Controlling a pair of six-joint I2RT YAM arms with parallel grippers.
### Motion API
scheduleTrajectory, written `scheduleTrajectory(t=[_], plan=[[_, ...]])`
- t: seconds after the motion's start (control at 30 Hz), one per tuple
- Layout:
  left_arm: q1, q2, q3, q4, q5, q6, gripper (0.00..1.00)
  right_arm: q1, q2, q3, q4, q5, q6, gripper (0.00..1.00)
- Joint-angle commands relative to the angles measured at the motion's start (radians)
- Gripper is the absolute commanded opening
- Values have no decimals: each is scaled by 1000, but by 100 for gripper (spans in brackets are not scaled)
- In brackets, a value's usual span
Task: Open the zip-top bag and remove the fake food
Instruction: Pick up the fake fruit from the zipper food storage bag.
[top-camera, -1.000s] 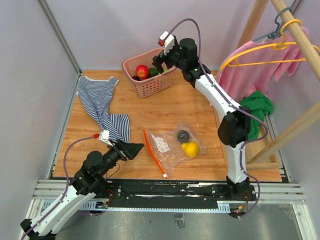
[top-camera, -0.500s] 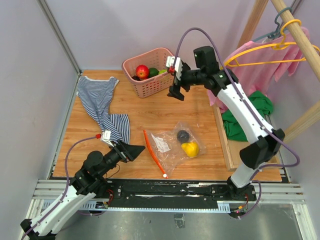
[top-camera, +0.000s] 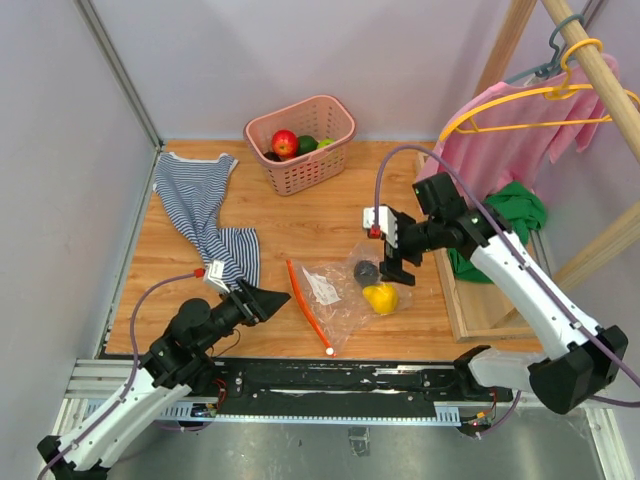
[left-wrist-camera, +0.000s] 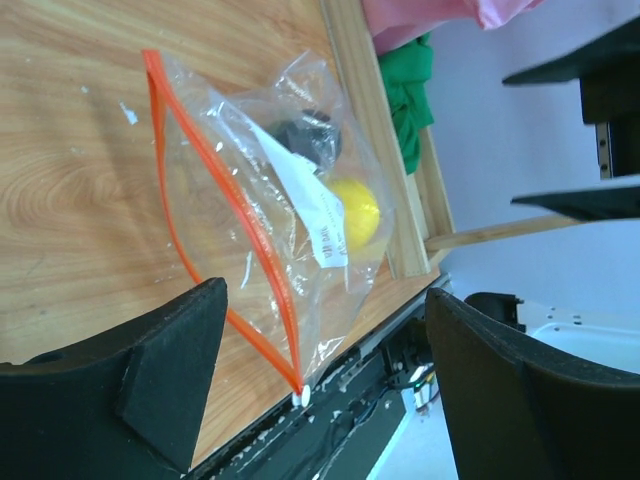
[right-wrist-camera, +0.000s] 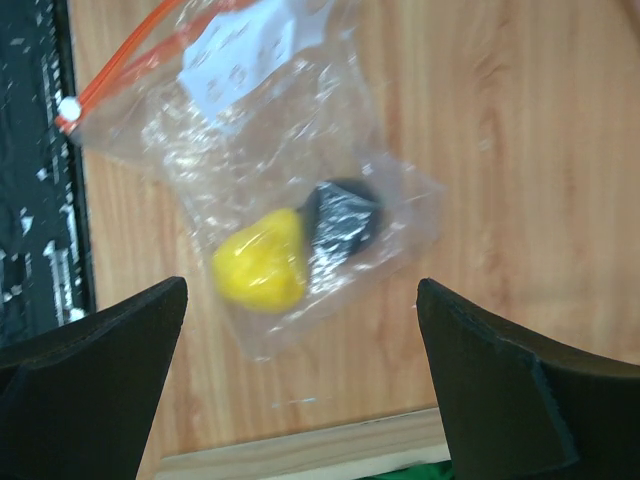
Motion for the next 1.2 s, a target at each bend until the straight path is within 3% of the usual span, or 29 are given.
scheduleTrajectory(t=[0.0, 0.2, 0.43, 0.57, 0.73, 0.97, 1.17], plan=[[-3, 78, 30, -8, 29, -7, 81, -9, -104, -165, 21, -32, -26, 99], [-3, 221, 32, 29, 55, 21, 62, -12, -158, -320, 85, -1, -148, 99], [-3, 382, 12, 151, 94, 53, 43, -35, -122, -415, 19, -81, -604, 99], [-3, 458, -3, 245, 125, 60, 39, -52, -72, -421, 18, -91, -729, 99], [-3, 555, -18, 360, 145, 67, 37, -58, -11, -410, 24, -69, -770, 99], [-3, 708, -19, 486, 164, 78, 35, -57, 93, -411, 33, 22, -758, 68], [-3, 835, -3, 600, 206, 89, 36, -58, 107, -429, 58, 39, -752, 60]])
